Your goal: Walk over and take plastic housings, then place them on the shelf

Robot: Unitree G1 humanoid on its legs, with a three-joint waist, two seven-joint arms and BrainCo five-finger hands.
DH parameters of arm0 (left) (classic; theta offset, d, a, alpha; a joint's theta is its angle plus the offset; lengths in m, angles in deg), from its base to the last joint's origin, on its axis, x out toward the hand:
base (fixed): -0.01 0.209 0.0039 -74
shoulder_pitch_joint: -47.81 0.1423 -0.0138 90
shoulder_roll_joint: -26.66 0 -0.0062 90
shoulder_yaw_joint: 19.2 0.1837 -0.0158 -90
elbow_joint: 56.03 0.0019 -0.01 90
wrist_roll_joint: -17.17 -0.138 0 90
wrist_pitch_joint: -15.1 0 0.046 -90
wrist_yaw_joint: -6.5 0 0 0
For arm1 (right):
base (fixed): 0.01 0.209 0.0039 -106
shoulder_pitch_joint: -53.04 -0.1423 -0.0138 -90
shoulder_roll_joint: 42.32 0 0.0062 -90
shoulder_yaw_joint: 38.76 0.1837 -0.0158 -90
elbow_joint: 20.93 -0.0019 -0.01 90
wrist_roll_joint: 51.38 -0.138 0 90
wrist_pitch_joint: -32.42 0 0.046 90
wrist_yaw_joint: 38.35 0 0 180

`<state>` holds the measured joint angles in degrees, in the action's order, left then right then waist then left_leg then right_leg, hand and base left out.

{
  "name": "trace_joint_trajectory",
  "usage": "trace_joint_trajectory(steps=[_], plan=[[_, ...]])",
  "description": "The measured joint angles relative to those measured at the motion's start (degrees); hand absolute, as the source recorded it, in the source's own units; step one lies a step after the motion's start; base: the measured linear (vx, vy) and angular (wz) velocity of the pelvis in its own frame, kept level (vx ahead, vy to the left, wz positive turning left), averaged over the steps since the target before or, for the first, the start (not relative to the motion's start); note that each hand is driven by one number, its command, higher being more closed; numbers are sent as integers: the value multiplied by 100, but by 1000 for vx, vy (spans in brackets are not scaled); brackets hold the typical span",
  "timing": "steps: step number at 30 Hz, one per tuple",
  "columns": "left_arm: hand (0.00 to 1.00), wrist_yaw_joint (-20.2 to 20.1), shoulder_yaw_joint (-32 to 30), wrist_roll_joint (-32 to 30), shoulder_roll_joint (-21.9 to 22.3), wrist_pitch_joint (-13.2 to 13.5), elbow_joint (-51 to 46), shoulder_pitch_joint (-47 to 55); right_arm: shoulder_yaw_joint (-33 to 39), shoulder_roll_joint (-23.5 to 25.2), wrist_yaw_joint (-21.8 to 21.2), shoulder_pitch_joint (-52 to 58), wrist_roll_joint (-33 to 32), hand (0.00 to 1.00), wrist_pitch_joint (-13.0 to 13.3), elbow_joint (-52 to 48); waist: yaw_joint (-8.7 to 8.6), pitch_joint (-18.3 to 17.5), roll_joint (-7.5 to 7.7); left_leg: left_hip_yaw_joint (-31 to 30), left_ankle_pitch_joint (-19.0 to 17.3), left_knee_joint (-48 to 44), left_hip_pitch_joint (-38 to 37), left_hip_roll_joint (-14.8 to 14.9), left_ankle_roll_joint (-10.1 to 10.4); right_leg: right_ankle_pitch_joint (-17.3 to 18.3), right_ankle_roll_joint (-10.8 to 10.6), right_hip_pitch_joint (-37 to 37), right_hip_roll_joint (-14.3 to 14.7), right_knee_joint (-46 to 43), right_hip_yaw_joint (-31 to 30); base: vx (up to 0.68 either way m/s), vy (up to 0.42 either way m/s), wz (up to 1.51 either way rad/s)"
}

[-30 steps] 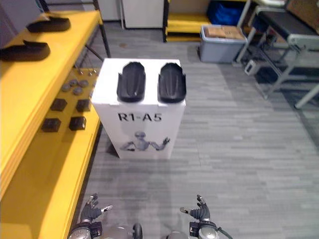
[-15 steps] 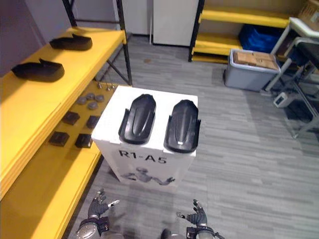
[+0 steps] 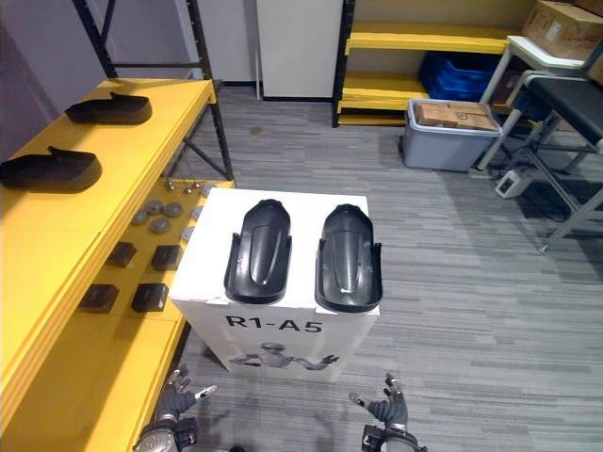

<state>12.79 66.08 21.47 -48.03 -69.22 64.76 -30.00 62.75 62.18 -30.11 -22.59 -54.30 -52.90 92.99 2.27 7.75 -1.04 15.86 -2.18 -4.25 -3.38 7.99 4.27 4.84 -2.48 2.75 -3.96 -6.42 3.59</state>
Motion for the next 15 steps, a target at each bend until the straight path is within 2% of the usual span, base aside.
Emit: trace_joint_trajectory(steps=[7,15], plan=[[0,-86,12,-125,-29,-11,-94,293,401,-387,192,99,359,0,3,-2215,-13,-189,46,33,168,433,-107,-35,29,-2,3,-76,98,85,-99,6,-1,-3],[0,-204,171,-127,-294,20,233,379,392,-923,218,-827,829,0,63,-2450,-6,-240,58,-92,192,526,-46,-150,-6,-25,-27,-80,50,213,-122,28,23,5]])
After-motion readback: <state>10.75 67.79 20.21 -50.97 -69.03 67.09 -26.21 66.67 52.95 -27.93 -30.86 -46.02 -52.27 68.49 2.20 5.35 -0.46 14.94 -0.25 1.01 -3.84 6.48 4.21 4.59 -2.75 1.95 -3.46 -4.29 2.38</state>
